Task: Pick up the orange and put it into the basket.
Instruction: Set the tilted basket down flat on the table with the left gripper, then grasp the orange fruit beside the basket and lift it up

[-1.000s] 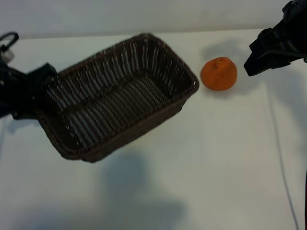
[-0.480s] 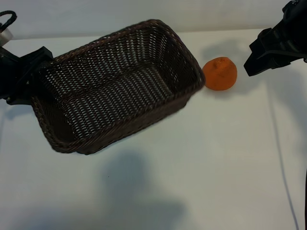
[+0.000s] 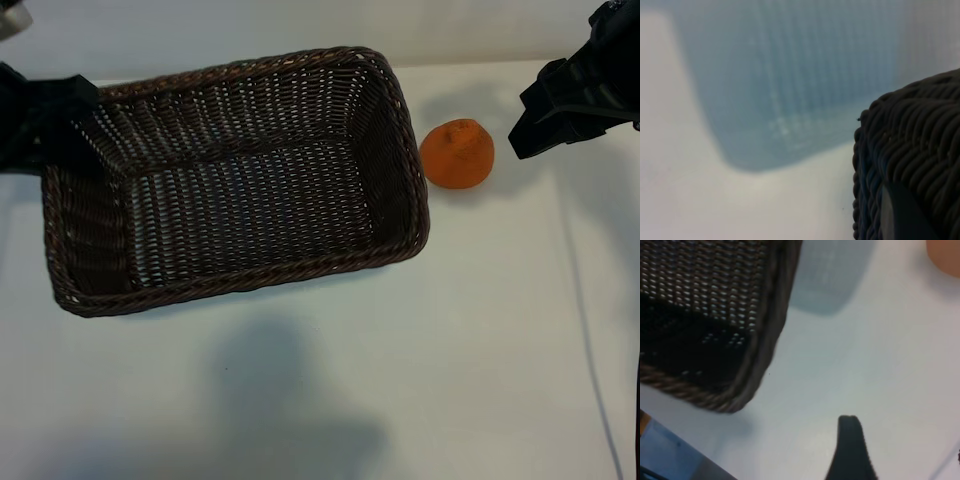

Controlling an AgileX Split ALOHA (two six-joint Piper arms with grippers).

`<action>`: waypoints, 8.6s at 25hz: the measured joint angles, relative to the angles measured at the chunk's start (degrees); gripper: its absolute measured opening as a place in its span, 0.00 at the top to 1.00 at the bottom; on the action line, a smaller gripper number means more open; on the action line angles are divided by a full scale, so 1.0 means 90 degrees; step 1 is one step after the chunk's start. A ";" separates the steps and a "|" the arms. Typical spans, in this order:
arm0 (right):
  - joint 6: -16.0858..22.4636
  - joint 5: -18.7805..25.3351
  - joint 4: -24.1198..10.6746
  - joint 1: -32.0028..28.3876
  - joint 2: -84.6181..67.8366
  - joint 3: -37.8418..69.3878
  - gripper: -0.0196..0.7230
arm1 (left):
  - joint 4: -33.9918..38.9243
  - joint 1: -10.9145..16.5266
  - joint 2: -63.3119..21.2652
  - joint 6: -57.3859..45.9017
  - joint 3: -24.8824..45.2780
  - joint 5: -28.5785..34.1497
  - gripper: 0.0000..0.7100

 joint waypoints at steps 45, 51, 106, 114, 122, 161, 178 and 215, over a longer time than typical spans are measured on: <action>0.0000 0.0000 0.0000 0.0000 0.0000 0.0000 0.32 | -0.0048 -0.0880 0.1360 -0.0106 -0.0315 -0.0476 0.75; 0.0000 0.0000 0.0000 0.0000 0.0000 0.0000 0.32 | -0.0112 -0.0880 0.1922 0.0095 -0.0326 -0.0641 0.75; 0.0000 0.0005 0.0000 0.0000 0.0000 0.0000 0.32 | -0.0366 -0.0880 0.3212 0.0308 -0.1396 -0.0314 0.19; 0.0000 0.0005 0.0000 0.0000 0.0000 0.0000 0.32 | -0.0283 -0.0880 0.2777 0.0170 -0.1401 0.0206 0.19; 0.0000 0.0005 0.0005 0.0000 0.0000 0.0000 0.32 | 0.0321 -0.0869 0.1970 -0.0110 -0.1408 0.0460 0.19; 0.0000 0.0005 0.0005 0.0000 0.0000 0.0000 0.32 | -0.0030 -0.0869 -0.0257 -0.0020 -0.0356 0.0460 0.19; -0.0186 -0.0958 0.0005 0.0000 0.0666 0.0000 0.32 | 0.0082 -0.0869 -0.0321 -0.0020 -0.0342 0.0460 0.20; -0.0133 -0.4429 -0.0194 0.0000 0.3201 0.0000 0.32 | 0.0082 -0.0869 -0.0321 -0.0020 -0.0336 0.0460 0.20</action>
